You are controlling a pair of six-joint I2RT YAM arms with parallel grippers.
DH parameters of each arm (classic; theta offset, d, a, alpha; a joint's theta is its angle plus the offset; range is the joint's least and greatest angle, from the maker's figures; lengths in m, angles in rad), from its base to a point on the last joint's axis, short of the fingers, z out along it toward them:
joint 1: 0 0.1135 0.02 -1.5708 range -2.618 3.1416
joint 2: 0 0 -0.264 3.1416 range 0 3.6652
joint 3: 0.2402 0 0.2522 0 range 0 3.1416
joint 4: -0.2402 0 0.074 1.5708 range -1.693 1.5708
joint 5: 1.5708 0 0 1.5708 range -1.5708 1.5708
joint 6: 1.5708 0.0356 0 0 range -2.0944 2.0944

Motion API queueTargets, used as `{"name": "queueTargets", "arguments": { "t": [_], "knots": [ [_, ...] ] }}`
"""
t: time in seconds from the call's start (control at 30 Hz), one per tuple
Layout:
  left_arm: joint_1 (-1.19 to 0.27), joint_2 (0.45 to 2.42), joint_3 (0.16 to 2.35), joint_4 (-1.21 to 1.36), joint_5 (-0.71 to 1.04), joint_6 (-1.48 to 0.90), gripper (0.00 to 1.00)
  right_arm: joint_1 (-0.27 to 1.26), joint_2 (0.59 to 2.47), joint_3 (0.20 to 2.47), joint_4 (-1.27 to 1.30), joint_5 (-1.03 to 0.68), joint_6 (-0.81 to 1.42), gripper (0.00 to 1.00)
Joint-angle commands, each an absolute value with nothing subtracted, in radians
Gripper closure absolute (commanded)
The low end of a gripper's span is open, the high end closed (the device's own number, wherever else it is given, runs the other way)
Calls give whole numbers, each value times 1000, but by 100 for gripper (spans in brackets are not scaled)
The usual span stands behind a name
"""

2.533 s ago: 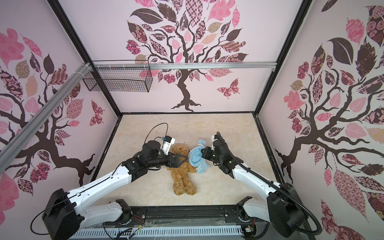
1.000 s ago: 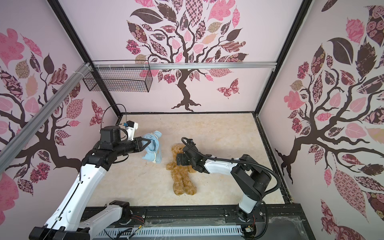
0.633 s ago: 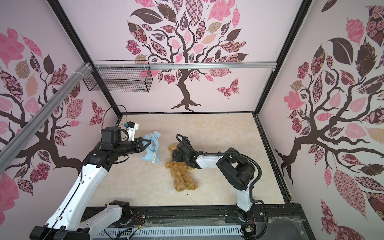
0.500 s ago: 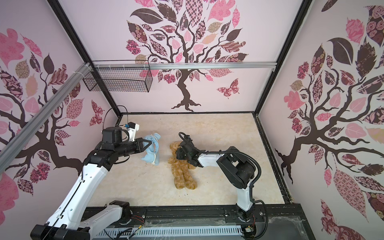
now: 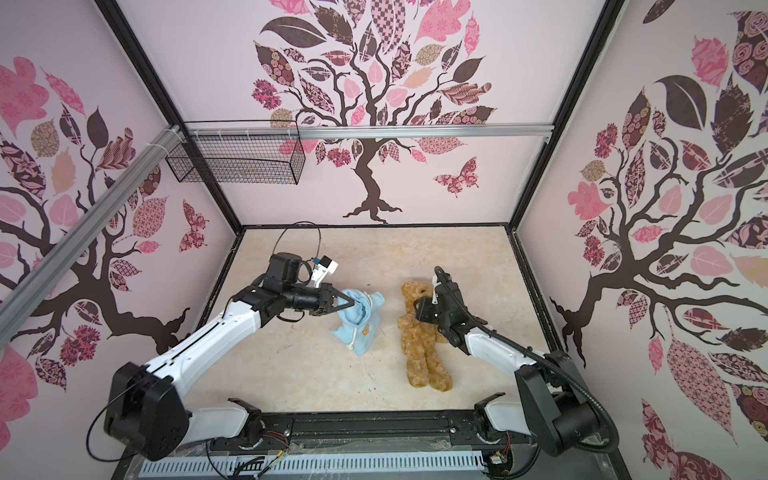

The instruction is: Dress the teddy bear

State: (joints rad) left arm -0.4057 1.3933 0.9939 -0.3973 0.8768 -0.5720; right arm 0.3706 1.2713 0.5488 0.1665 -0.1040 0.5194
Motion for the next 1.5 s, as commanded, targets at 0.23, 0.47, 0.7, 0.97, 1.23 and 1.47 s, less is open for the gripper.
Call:
{"name": "queueTargets", "arguments": {
  "t": [0.23, 0.47, 0.7, 0.97, 1.23, 1.47],
  "knots": [
    [-374, 1749, 1203, -700, 489, -302, 65, 376, 1248, 539, 174, -250, 501, 60],
    [-289, 1575, 1175, -716, 94, -306, 25, 376, 1252, 500, 213, -302, 510, 60],
    [-586, 1391, 1053, -637, -14, -269, 28, 375, 1246, 527, 137, -229, 447, 59],
    [-822, 1601, 1091, -595, -80, -217, 35, 374, 1233, 518, 136, -194, 445, 58],
    [-848, 1786, 1187, -624, -169, -189, 45, 374, 1220, 485, 162, -212, 456, 58],
    [-848, 1847, 1222, -634, -202, -180, 56, 373, 1220, 483, 173, -227, 454, 57]
  ]
}}
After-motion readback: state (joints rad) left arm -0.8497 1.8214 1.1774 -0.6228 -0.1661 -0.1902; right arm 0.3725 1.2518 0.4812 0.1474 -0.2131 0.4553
